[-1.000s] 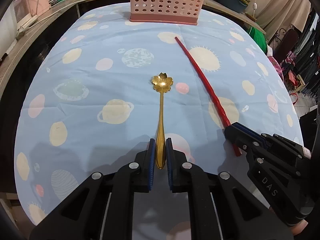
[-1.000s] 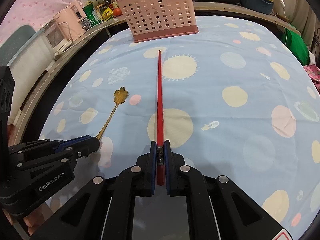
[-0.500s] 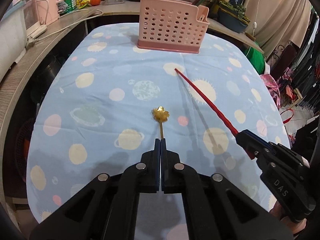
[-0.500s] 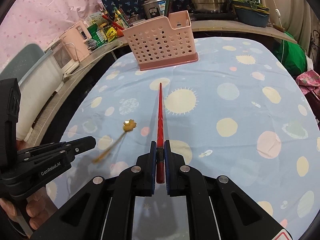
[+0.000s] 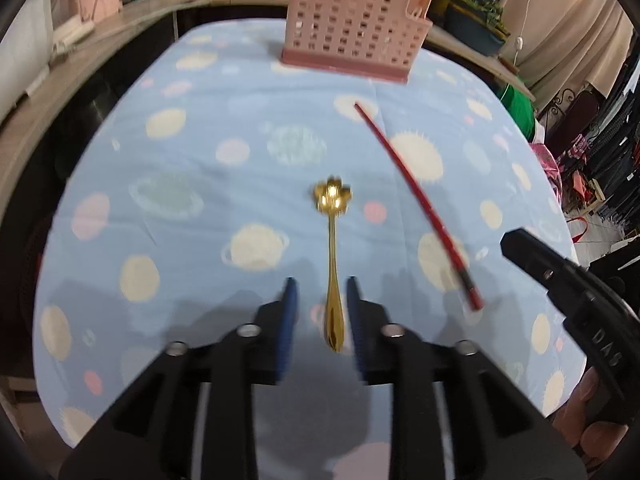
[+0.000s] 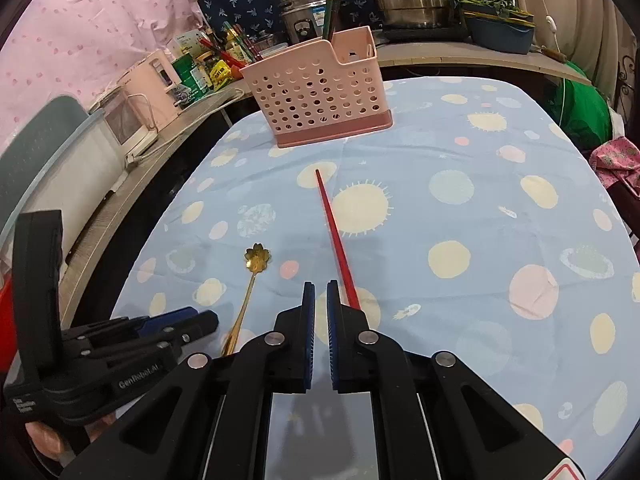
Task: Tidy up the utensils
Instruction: 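Lift the gold spoon with the left tool while the right tool regrasps the red chopstick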
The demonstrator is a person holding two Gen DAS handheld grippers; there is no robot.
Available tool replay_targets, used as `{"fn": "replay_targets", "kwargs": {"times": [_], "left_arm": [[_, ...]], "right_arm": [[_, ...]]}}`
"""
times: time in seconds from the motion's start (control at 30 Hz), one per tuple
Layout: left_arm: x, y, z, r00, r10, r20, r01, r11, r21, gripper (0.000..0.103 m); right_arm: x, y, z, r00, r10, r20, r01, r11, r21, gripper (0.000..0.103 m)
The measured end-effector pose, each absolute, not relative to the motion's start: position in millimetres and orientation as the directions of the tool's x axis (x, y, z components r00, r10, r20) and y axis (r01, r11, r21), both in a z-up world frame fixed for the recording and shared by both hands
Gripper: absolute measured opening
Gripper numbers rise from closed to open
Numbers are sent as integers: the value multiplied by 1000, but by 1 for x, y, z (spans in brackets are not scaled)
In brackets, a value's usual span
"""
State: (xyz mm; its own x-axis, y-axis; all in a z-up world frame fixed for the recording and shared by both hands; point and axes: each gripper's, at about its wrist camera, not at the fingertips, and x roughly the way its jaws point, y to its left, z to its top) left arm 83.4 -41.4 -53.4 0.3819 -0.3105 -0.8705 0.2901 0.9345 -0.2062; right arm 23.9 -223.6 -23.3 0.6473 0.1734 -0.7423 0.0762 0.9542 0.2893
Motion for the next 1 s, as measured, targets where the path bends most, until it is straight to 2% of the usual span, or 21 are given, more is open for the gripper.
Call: {"fn": "replay_targets", "kwargs": {"times": [0.2,0.23,0.3,0.33,0.43,0.53,0.7,0.8,0.83,1.0], "left_arm": [[76,-47,-71,350,-307,-885,300,932,-205,32],[75,-48,-71,353,-307,-884,308,930,-200,31],[74,-49,-72,356,-306,-883,319,928,-193,22],[73,-50,-73,347,-315,-883,329,923,-200,10],[72,-50,-73,338,-328,-882,340,917,-210,10],[71,-50,-72,333,-333,-882,343,914,-216,10],[71,-47,-65,341,-345,-874,341,912,-227,10],[71,-44,-56,358,-353,-864,341,911,-231,10],[71,-44,-53,364,-353,-862,341,911,-229,10],[72,-42,-36,395,-365,-843,343,910,-233,9]], "right_arm": [[22,-219,-31,638,145,-756,81,964,253,6],[22,-220,-33,638,142,-757,86,963,254,10],[23,-222,-38,629,141,-764,94,962,255,12],[23,-223,-41,624,139,-769,97,963,253,12],[26,-223,-51,603,138,-785,98,964,245,13],[28,-222,-62,583,128,-802,100,969,227,18],[32,-221,-73,576,115,-809,92,975,204,18],[32,-220,-73,579,100,-809,86,979,182,15],[32,-220,-73,577,103,-810,85,979,185,10],[29,-222,-70,578,125,-806,78,975,207,9]]}}
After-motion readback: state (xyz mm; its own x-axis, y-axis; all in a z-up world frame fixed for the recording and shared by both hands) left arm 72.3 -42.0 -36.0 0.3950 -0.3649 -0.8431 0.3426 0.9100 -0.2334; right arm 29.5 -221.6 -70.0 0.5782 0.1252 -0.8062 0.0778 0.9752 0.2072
